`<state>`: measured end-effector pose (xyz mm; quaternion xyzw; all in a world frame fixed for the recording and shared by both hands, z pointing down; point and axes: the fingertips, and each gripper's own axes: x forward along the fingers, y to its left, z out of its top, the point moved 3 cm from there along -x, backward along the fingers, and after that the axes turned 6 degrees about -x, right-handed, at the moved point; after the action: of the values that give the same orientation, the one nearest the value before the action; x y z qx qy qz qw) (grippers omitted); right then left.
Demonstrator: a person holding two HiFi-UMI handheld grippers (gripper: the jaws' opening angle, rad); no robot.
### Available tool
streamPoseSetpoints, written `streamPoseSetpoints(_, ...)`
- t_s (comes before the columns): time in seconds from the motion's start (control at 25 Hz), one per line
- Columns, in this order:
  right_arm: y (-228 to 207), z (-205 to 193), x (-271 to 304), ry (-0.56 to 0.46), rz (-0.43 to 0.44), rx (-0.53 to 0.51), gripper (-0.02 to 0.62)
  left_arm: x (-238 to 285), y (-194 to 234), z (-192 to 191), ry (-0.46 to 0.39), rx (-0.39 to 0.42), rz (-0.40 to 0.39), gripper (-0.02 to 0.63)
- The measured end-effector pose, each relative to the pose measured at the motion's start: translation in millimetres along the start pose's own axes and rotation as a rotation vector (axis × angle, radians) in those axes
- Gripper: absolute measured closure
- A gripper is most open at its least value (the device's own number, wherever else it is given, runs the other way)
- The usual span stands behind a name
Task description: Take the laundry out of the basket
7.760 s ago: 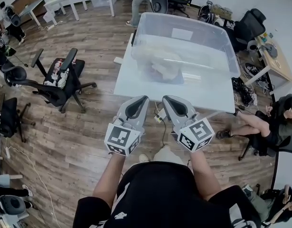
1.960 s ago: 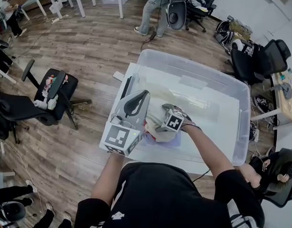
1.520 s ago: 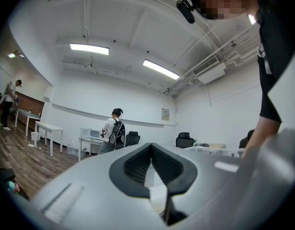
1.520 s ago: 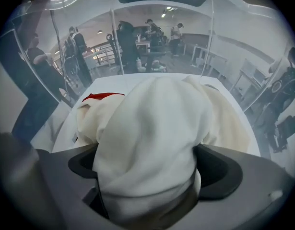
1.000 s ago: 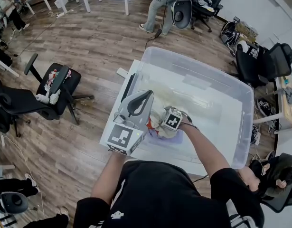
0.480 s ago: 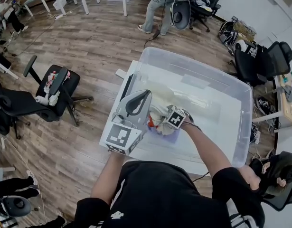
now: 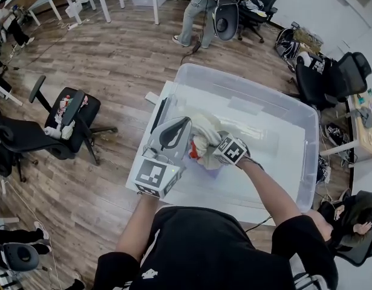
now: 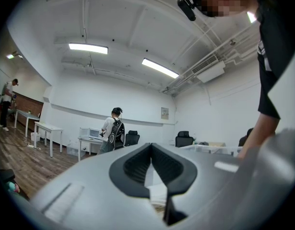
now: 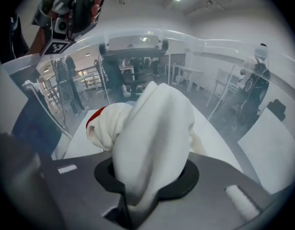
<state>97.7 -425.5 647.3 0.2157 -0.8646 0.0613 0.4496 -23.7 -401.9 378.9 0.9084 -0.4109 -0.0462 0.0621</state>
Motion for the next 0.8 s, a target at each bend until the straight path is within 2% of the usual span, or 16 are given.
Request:
streamPoseSetpoints(0.32, -6, 25, -48, -0.117, -0.078, 0.023, 0.476, 2, -4, -5, 0.016, -0.011, -0.009, 0.598)
streamPoseSetpoints(0.52, -8, 52, -81, -0.221, -0.132, 0.030, 0.476, 2, -5, -2, 0.004, -0.005, -0.006, 0.598)
streamPoseSetpoints(0.8, -11, 78, -127, -0.378, -0.228, 0.094, 0.477, 0, -9, -1, 0.004, 0.001, -0.009, 0.598)
